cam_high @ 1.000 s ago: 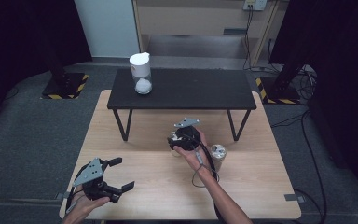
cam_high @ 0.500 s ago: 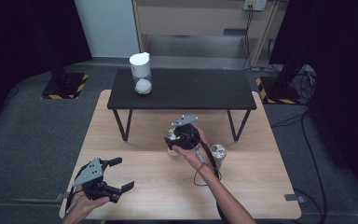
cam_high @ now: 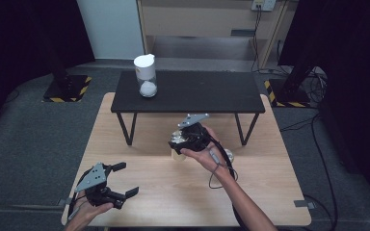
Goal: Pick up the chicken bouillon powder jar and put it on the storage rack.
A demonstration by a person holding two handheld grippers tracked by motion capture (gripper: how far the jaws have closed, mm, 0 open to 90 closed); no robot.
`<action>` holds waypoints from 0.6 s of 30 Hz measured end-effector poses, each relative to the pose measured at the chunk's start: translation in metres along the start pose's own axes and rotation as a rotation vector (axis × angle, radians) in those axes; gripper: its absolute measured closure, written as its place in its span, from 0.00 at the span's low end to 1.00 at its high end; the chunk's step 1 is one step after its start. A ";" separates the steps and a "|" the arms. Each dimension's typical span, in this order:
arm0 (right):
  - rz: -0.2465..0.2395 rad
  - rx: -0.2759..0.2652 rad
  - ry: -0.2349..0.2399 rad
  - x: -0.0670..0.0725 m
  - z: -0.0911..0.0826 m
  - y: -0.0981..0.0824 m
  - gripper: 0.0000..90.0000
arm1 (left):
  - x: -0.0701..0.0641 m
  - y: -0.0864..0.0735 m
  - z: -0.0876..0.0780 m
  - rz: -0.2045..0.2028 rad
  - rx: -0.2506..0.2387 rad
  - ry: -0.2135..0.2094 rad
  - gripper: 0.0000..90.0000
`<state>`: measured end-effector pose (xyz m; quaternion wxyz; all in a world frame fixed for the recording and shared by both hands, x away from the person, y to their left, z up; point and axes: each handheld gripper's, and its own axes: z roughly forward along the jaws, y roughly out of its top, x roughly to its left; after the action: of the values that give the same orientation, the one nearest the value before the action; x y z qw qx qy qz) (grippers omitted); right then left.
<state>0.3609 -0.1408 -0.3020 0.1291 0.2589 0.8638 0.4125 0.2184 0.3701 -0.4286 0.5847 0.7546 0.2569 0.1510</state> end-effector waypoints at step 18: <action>-0.098 0.000 0.079 -0.003 -0.034 0.029 0.39 | 0.001 0.000 0.001 -0.002 0.003 -0.004 0.01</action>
<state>0.3581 -0.1494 -0.2582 0.1147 0.1998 0.8798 0.4157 0.2194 0.3700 -0.4289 0.5844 0.7554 0.2564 0.1485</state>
